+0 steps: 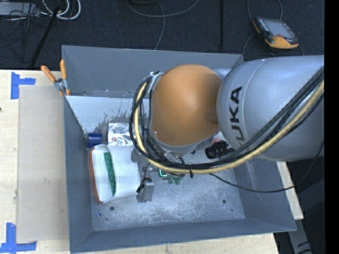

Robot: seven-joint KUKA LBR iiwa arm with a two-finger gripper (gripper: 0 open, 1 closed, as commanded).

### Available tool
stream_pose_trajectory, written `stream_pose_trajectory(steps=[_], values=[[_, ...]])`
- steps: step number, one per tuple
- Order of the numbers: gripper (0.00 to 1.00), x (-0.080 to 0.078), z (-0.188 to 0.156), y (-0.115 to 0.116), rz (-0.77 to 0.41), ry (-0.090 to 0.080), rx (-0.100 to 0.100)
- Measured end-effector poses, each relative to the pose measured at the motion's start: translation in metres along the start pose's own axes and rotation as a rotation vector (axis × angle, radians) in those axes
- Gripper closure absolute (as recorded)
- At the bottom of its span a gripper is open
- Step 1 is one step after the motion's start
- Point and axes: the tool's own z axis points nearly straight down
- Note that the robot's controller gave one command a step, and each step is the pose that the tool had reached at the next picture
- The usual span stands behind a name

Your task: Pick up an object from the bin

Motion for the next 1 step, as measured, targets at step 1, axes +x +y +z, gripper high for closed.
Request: stream_pose_trajectory(steps=[1], values=[[0.0,-0.0478,0.1662,0.0597,-0.325,-0.005,0.0]])
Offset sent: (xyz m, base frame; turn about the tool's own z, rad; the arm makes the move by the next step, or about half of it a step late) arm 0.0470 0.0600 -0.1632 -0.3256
